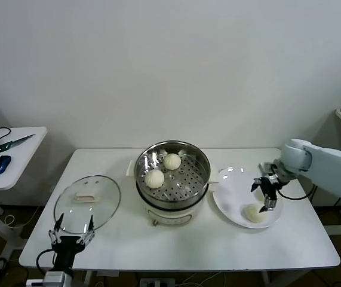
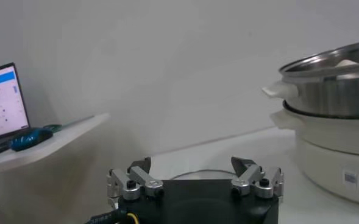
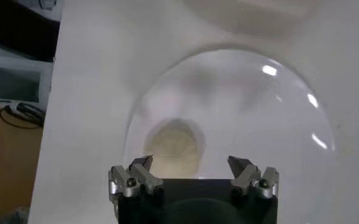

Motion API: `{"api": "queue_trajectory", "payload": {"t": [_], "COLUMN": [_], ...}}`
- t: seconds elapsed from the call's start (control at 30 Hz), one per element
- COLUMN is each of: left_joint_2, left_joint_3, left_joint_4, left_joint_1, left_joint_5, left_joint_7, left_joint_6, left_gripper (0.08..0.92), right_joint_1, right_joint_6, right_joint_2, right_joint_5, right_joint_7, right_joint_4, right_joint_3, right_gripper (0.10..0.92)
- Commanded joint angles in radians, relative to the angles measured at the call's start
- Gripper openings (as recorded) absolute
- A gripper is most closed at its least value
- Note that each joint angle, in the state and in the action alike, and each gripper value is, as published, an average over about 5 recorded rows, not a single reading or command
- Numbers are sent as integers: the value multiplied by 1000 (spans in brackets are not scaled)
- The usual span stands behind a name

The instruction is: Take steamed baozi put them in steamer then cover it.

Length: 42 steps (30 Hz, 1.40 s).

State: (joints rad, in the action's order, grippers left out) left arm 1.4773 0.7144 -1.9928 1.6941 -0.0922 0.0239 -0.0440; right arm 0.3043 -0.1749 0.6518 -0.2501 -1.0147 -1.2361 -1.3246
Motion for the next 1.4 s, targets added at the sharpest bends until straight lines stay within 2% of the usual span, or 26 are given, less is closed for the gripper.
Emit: {"api": "queue_trajectory", "payload": {"t": [0.03, 0.53, 0.77, 1.17, 1.3, 1.4], "left_joint_2": [0, 8, 7, 6, 5, 3], "left_joint_3": [0, -5, -7, -8, -8, -8], "left_joint_4": [-4, 5, 6, 7, 3, 2], "left_joint_1": [4, 11, 10, 16, 16, 13], "left_joint_5": [-15, -37, -37, -38, -37, -37], "left_joint_7": [-1, 2, 3, 3, 3, 3], "left_joint_6": [0, -8, -9, -14, -14, -12], "left_gripper": [823, 823, 823, 823, 823, 823], "right_joint_1": [-138, -130, -96, -35, 32, 105], "right_joint_6": [4, 5, 5, 20, 77, 204], "right_joint_2": [28, 66, 59, 68, 78, 97], "right_joint_5": [65, 59, 38, 22, 47, 99], "right_joint_7": [8, -7, -14, -22, -38, -65], "right_joint_4": [55, 84, 76, 77, 70, 65], "right_joint_3": [87, 89, 45, 5, -19, -33], "right_gripper": [823, 820, 761, 719, 710, 701]}}
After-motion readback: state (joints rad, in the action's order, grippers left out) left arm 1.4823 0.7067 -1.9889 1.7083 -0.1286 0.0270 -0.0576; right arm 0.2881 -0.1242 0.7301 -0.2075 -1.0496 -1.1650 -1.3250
